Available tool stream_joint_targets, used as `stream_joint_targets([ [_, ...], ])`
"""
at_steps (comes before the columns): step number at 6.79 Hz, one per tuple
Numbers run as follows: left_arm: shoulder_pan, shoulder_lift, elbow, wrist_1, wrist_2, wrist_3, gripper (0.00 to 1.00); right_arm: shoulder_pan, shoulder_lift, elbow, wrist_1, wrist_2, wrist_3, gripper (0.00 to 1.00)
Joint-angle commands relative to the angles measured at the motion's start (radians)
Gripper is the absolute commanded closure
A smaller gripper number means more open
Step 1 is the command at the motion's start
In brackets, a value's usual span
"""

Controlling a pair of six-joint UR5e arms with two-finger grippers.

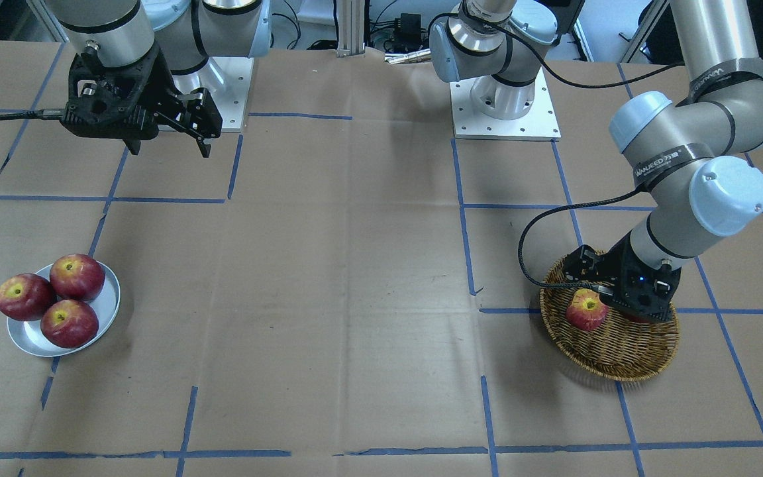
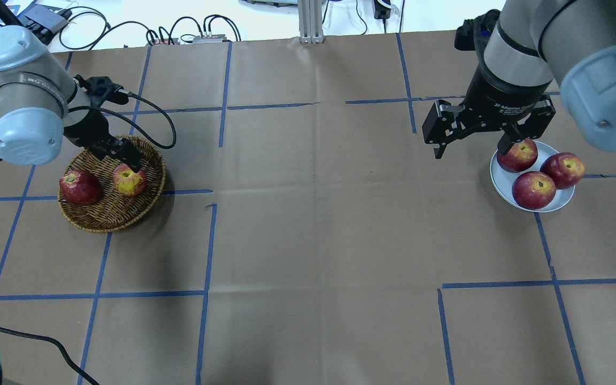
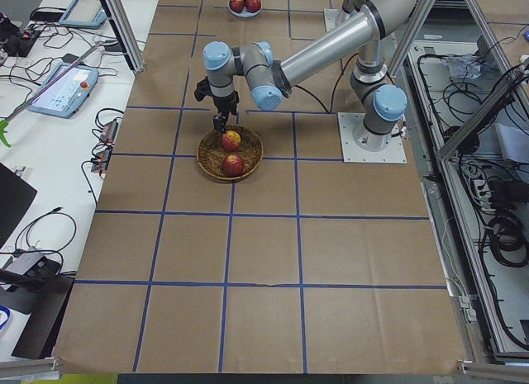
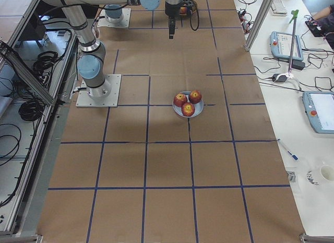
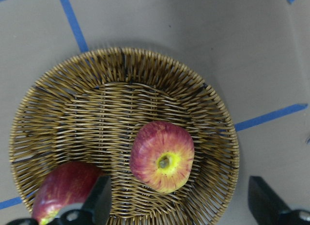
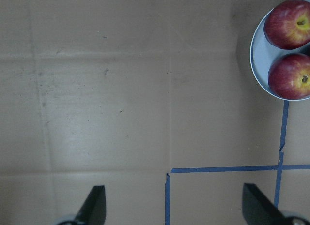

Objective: Transfer apple from basket to plate
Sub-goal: 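Lower the left gripper into the wicker basket over the yellow-red apple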

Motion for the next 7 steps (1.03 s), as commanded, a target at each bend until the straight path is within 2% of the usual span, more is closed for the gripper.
stream_joint_targets([
  [1, 0.002, -0.074, -0.023, 0.106, 0.007, 0.044, 0.01, -0.001, -0.004, 0.009, -0.005, 0.000, -0.003, 0.00],
  [7, 0.025, -0.127, -0.027, 0.092, 0.014, 0.049, 0.01, -0.001, -0.005, 0.009, -0.005, 0.001, -0.001, 0.00],
])
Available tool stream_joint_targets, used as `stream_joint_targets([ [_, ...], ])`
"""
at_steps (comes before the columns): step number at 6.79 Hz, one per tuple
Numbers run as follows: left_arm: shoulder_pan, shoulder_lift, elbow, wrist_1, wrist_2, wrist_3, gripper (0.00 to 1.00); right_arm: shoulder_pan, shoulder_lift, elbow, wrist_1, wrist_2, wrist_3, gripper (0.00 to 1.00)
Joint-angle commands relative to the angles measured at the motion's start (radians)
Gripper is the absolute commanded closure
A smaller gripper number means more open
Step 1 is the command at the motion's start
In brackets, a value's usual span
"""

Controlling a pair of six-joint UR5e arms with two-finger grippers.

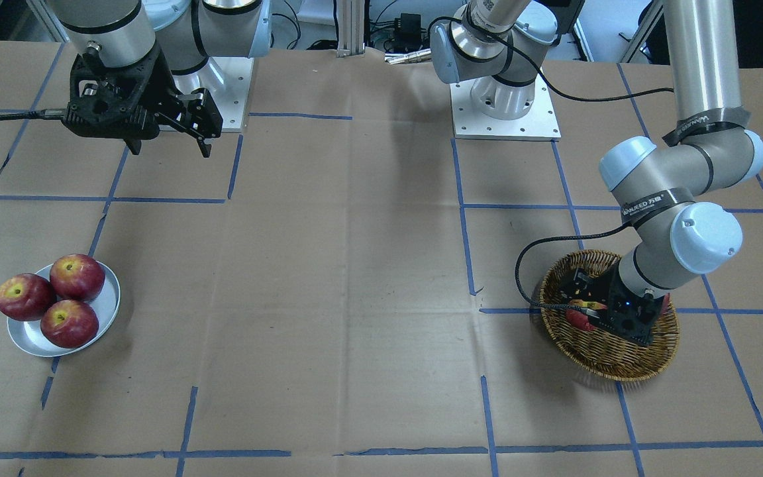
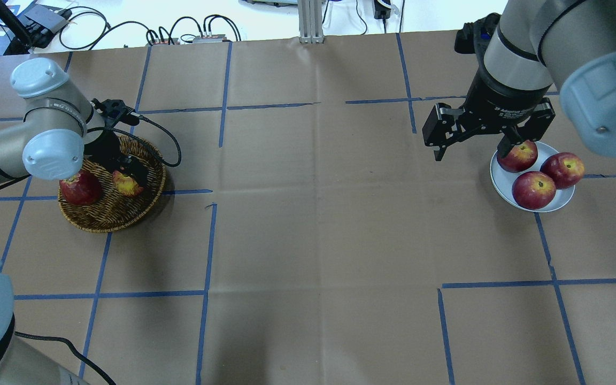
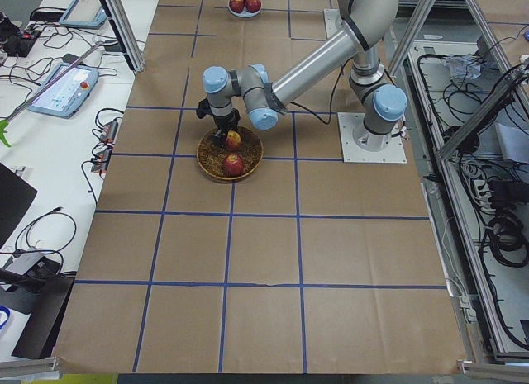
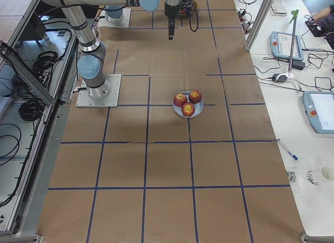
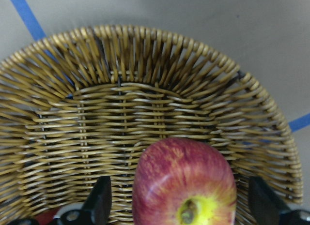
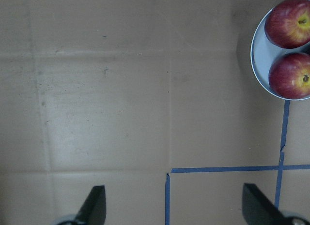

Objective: Transfer apple from basket to plate
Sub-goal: 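Close the left gripper on the yellow-red apple and lift it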

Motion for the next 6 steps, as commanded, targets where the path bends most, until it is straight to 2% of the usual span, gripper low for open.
stream_joint_targets([
  [1, 0.002, -0.027, -0.001, -0.002, -0.001, 0.002, 0.01, -0.001, 0.000, 0.000, 0.000, 0.000, 0.000, 0.00],
  [2, 0.002, -0.035, -0.002, -0.001, 0.000, 0.002, 0.06, 0.001, 0.000, 0.000, 0.000, 0.000, 0.002, 0.00],
  [4, 0.002, -0.045, 0.001, 0.007, -0.003, 0.001, 0.32, 0.001, 0.000, -0.002, 0.000, 0.000, 0.002, 0.00],
  [5, 0.002, -0.042, 0.009, 0.008, -0.003, -0.002, 0.50, 0.001, 0.000, 0.000, 0.000, 0.000, 0.002, 0.00],
  [6, -0.002, -0.033, 0.027, 0.007, -0.006, -0.010, 0.53, 0.001, 0.000, 0.000, 0.000, 0.000, 0.002, 0.00],
])
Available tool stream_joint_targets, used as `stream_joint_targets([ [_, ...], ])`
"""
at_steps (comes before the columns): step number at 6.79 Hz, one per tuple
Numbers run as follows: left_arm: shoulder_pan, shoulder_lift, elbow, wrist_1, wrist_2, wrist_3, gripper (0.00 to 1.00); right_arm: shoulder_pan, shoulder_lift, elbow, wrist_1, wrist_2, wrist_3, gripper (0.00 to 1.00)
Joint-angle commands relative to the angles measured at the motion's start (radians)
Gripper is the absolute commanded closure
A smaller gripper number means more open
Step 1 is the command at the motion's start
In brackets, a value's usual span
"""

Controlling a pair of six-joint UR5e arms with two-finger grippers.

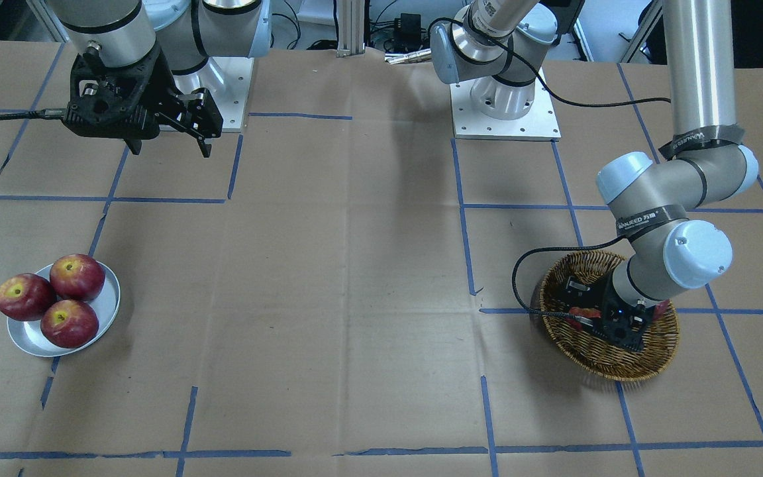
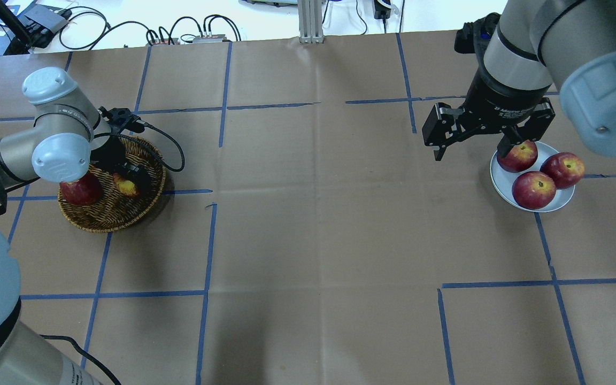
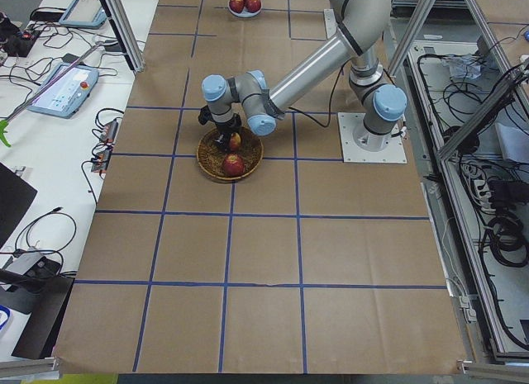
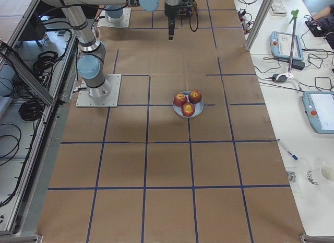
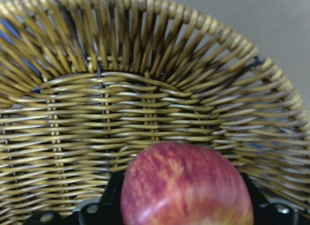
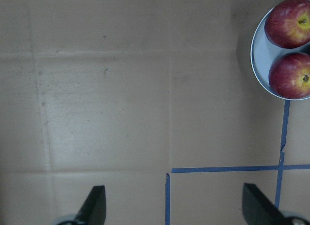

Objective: Transfer apple from basket to plate
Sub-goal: 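Close the left gripper on the yellow-red apple and lift it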

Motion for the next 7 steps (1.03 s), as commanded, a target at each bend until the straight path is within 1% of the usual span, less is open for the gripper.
stream_joint_targets([
  [1, -0.029, 0.036, 0.023, 0.000, -0.015, -0.054, 0.53, 0.000, 0.000, -0.001, 0.000, 0.000, 0.000, 0.00],
  [2, -0.086, 0.079, 0.024, -0.001, -0.054, -0.161, 0.53, 0.000, 0.000, 0.000, 0.000, 0.000, 0.000, 0.00],
  [3, -0.193, 0.120, 0.026, -0.006, -0.050, -0.332, 0.53, 0.000, 0.000, 0.000, 0.000, -0.001, -0.001, 0.00],
  [5, -0.383, 0.118, 0.026, 0.000, -0.052, -0.712, 0.54, 0.000, 0.000, 0.000, 0.000, 0.000, 0.000, 0.00],
  [6, -0.474, 0.105, 0.027, 0.005, -0.048, -0.845, 0.54, 0.000, 0.000, -0.001, -0.002, 0.000, 0.000, 0.00],
  [7, -0.549, 0.077, 0.027, 0.049, -0.048, -0.946, 0.54, 0.000, 0.000, -0.001, 0.000, 0.000, -0.001, 0.00],
])
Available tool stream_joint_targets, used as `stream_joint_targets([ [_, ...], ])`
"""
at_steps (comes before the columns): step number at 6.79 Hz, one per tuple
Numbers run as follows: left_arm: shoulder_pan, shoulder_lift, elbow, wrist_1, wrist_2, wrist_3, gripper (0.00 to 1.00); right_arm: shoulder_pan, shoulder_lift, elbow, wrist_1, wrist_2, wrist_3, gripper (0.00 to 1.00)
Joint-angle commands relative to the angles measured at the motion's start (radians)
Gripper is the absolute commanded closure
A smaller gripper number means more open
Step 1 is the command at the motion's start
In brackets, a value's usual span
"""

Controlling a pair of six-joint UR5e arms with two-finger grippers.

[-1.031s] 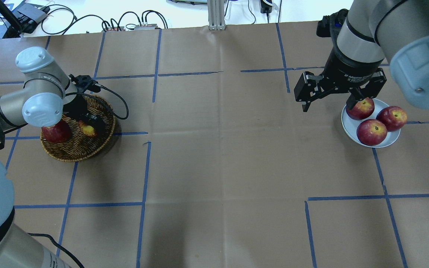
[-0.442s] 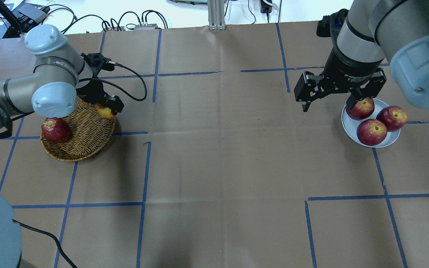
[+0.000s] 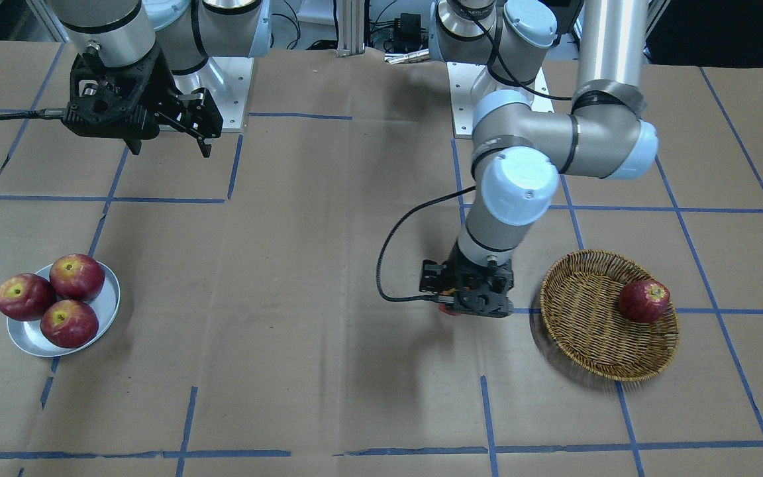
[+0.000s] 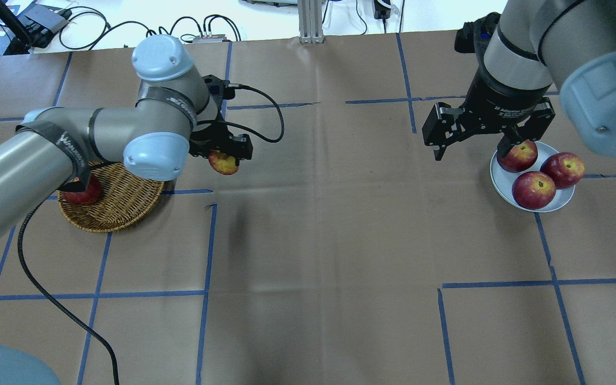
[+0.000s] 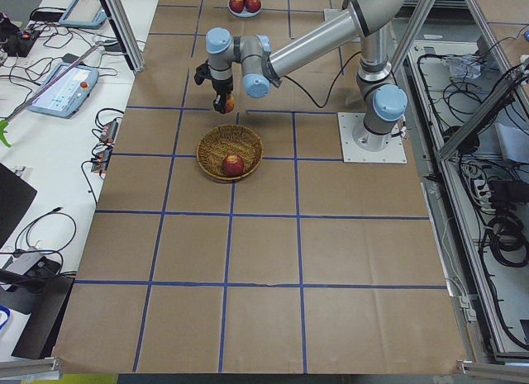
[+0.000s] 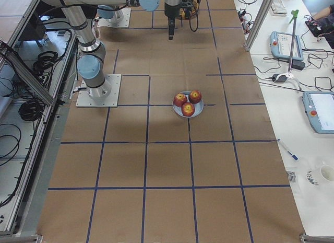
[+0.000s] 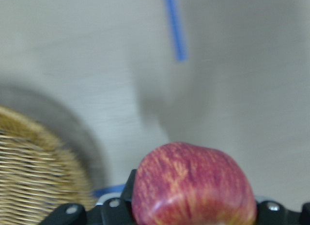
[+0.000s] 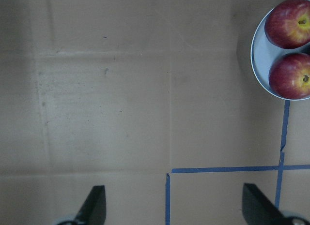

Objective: Transfer apple from basket to plate
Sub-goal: 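Carry the apple with the left gripper toward the table center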

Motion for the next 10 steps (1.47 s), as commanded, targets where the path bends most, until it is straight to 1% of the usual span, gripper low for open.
stream_joint_targets([
  [1, -0.151, -0.071, 0.005, 0.091, 0.002, -0.207, 0.54, 0.000, 0.000, 0.001, -0.001, 0.000, -0.001, 0.00],
  [3, -0.237, -0.145, 0.115, 0.064, 0.016, -0.313, 0.54, 0.000, 0.000, 0.000, -0.001, 0.000, 0.000, 0.00],
  [4, -0.284, -0.204, 0.164, 0.063, 0.051, -0.359, 0.54, 0.000, 0.000, 0.000, -0.001, 0.000, 0.000, 0.00],
  [5, -0.294, -0.228, 0.172, 0.064, 0.068, -0.355, 0.54, 0.000, 0.000, 0.001, -0.001, 0.000, 0.000, 0.00],
  [6, -0.294, -0.230, 0.174, 0.064, 0.064, -0.355, 0.49, 0.000, 0.000, 0.001, -0.001, 0.000, 0.000, 0.00],
  [7, -0.294, -0.237, 0.174, 0.063, 0.064, -0.355, 0.47, 0.002, 0.000, 0.000, -0.001, 0.000, 0.000, 0.00],
  [10, -0.294, -0.248, 0.171, 0.063, 0.055, -0.355, 0.47, 0.000, 0.000, 0.001, -0.001, 0.000, -0.001, 0.00],
])
